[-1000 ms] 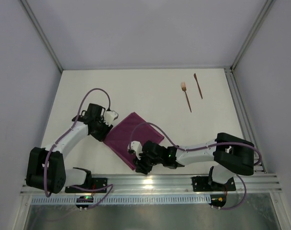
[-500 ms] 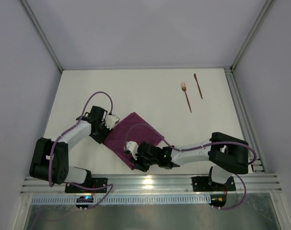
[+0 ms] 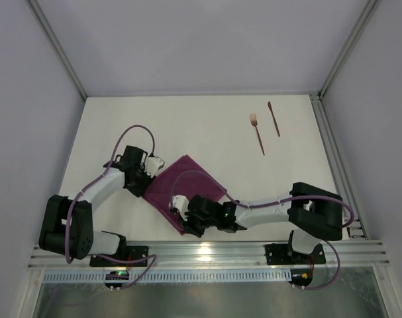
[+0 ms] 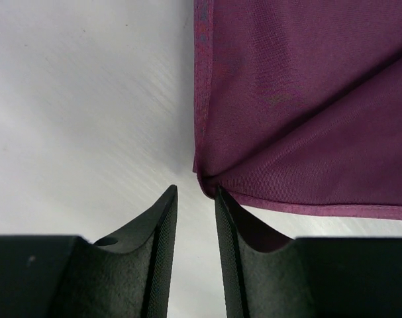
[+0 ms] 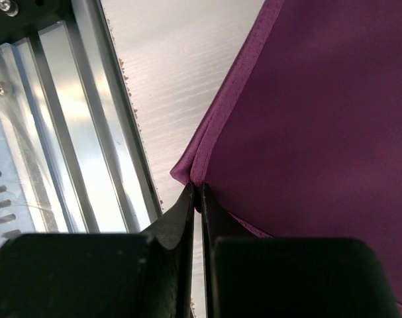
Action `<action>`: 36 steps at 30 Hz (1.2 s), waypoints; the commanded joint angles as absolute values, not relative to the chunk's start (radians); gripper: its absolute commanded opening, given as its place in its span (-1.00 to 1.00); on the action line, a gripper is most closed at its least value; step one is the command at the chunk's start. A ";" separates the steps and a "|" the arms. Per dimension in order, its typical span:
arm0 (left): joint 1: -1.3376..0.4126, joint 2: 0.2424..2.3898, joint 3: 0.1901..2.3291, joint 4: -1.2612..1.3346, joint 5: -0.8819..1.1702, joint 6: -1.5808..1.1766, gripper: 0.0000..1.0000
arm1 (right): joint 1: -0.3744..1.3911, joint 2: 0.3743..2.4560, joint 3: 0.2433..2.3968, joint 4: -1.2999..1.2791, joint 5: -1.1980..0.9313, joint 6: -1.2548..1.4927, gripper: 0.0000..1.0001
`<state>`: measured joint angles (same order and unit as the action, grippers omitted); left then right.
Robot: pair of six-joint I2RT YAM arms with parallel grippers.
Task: Fold the napkin into a case and place the utensils inside
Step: Smooth out the upper triangle-folded napkin at the center of the board.
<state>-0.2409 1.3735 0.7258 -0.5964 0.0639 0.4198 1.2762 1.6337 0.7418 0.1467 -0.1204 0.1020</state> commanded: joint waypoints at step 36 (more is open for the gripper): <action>-0.238 1.318 0.782 -0.601 0.025 0.364 -0.18 | 1.292 1.766 0.830 0.267 -0.144 0.160 -0.21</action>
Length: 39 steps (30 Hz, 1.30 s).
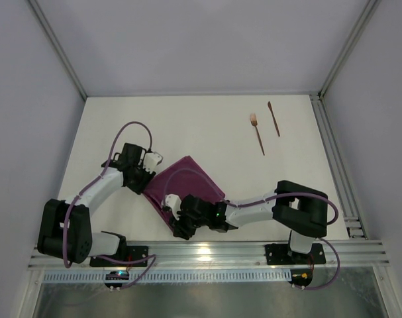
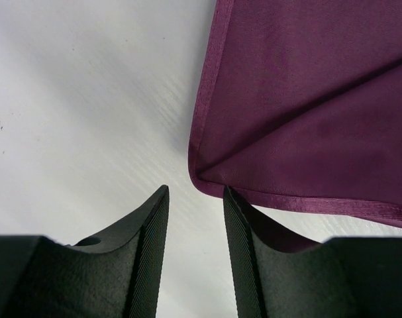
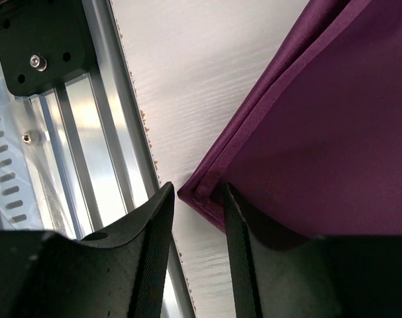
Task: Fold the napkin into a case and place the utensils inside
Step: Smooth out the upper triangle-folded napkin at the center of the board, then pick up the upper triangle-folded napkin from the center of the board.
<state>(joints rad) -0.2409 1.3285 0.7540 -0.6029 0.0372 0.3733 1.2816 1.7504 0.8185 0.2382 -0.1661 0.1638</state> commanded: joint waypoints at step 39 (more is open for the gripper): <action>-0.155 1.177 0.778 -0.676 -0.011 0.334 -0.06 | 1.447 1.864 0.957 0.006 0.273 0.081 -0.54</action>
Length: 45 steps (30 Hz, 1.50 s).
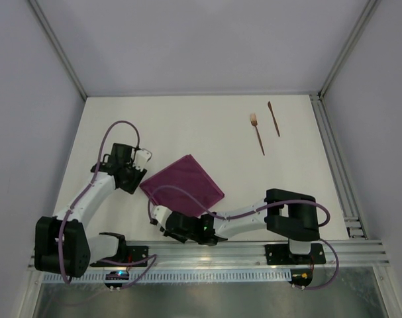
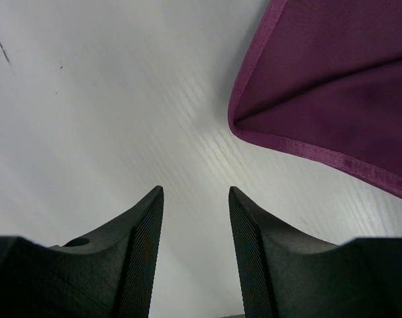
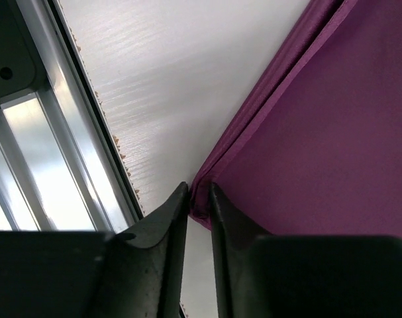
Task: Fold the napkin into a case and place the utensils inside
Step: Pick up the upper triangle-folded napkin from the center of the board.
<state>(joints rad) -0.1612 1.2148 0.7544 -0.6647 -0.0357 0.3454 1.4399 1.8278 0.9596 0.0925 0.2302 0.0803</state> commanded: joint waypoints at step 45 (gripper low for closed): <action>-0.618 0.930 0.420 -0.135 0.617 0.962 0.70 | 1.040 1.453 0.623 0.314 -0.193 0.282 -0.93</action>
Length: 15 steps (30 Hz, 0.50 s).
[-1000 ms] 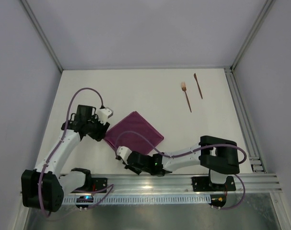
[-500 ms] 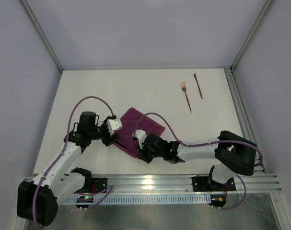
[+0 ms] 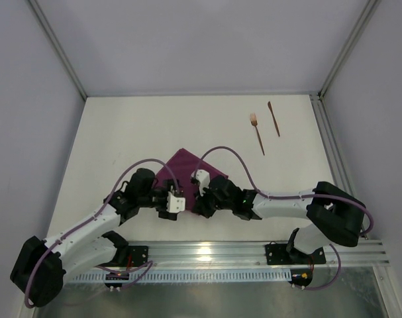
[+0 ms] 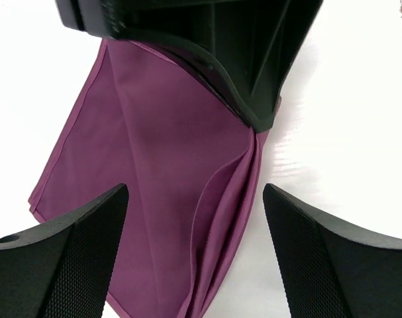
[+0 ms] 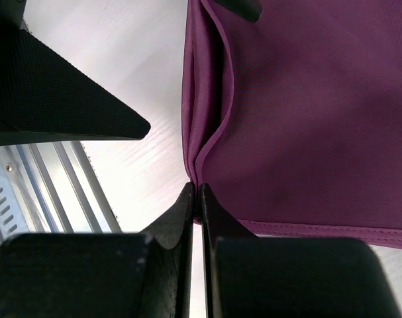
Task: Fold the napkin into a case and place the utensils inside
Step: Pick up the upper triangle-folded napkin from the center of the board.
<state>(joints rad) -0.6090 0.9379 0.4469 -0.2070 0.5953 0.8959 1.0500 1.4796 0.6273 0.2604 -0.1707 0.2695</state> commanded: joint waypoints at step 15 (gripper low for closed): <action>-0.644 1.136 0.428 -0.074 0.551 1.026 0.58 | 1.019 1.410 0.623 0.342 -0.236 0.268 -0.93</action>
<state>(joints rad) -0.6365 1.1091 0.4198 -0.1608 0.5652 1.0012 1.0237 1.4532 0.6167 0.2825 -0.2195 0.2695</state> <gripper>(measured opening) 0.803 0.063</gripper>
